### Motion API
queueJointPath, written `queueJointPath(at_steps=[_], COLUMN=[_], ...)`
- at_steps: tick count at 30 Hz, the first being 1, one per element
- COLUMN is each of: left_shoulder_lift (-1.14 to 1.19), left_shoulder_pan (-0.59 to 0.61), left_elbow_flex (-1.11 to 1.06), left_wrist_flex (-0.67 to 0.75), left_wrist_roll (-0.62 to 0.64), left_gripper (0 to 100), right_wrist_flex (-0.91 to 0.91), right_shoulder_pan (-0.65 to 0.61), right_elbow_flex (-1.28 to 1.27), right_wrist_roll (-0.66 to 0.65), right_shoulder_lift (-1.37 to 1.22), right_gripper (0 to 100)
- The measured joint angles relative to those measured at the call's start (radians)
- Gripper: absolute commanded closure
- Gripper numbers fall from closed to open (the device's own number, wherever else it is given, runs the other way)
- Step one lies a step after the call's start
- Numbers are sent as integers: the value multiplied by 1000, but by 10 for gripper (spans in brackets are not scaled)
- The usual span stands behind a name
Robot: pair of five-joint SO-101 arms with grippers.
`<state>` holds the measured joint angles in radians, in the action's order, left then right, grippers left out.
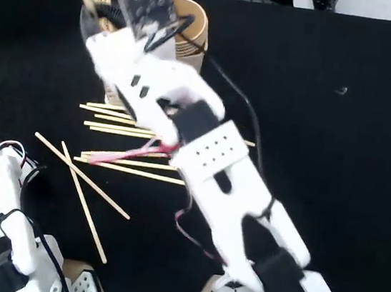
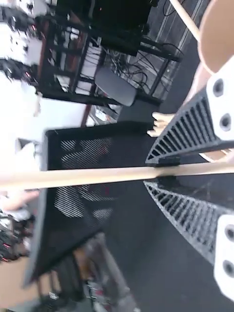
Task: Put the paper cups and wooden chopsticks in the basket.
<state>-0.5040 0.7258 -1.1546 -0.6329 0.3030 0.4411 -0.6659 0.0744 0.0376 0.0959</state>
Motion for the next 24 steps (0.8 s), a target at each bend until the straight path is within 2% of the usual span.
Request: queueJointPath(at_steps=[5,11,24], left_shoulder_lift=[0,0,0], left_shoulder_pan=[0,0,0], left_elbow_flex=[0,0,0], left_wrist_flex=[0,0,0], left_wrist_roll=[0,0,0], left_gripper=[837,837,836], right_wrist_flex=[-3,-3,-3], right_shoulder_pan=[52,57,58], right_elbow_flex=[193,382,483], right_wrist_roll=[78,91,91], right_shoulder_lift=[-155,-290,-465], right_gripper=[987,987,987])
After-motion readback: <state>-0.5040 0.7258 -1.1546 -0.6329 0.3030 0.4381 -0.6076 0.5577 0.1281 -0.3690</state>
